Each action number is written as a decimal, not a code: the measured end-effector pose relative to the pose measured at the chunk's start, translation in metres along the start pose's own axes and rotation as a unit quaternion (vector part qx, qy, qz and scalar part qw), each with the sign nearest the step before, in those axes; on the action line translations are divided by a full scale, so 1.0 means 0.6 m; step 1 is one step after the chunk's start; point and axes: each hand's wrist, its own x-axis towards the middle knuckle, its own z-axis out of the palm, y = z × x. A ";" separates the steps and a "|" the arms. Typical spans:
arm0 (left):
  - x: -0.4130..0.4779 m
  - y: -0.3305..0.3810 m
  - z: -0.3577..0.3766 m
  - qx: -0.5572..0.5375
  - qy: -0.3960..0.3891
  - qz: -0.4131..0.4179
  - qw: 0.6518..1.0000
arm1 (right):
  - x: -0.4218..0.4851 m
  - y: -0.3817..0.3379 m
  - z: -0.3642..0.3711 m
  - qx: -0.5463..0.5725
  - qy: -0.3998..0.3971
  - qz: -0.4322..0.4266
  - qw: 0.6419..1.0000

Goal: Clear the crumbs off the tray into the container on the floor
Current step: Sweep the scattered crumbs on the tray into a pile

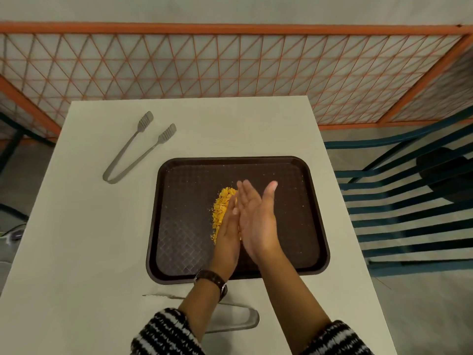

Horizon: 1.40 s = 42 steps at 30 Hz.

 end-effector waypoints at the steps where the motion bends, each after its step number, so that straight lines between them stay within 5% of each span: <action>1: -0.002 -0.003 -0.001 -0.011 0.020 -0.017 1.000 | 0.004 -0.001 0.003 -0.011 0.004 -0.020 1.000; 6: 0.010 0.033 -0.010 -0.265 0.065 -0.036 0.961 | -0.014 0.080 -0.010 -0.251 -0.021 0.010 0.968; 10: 0.026 0.029 -0.023 -0.037 0.088 0.093 0.991 | -0.034 0.120 -0.051 -0.483 0.049 -0.068 0.872; 15: 0.025 -0.020 -0.049 0.135 0.184 0.061 0.972 | -0.075 0.137 -0.072 -0.406 0.076 -0.083 0.907; 18: 0.021 -0.043 -0.058 0.154 0.155 0.065 0.974 | -0.074 0.137 -0.076 -0.425 0.100 -0.068 0.897; 22: -0.022 -0.063 -0.062 0.287 0.057 0.131 0.947 | -0.079 0.146 -0.074 -0.545 0.039 -0.070 0.835; 26: -0.113 -0.120 -0.080 0.327 -0.051 0.097 0.939 | -0.107 0.171 -0.075 -0.631 -0.041 -0.071 0.771; 31: -0.171 -0.194 -0.125 0.565 -0.123 0.153 0.802 | -0.131 0.191 -0.077 -0.610 -0.012 -0.040 0.791; 42: -0.255 -0.250 -0.299 0.601 -0.154 0.214 0.755 | -0.276 0.256 -0.096 -0.604 0.102 -0.053 0.789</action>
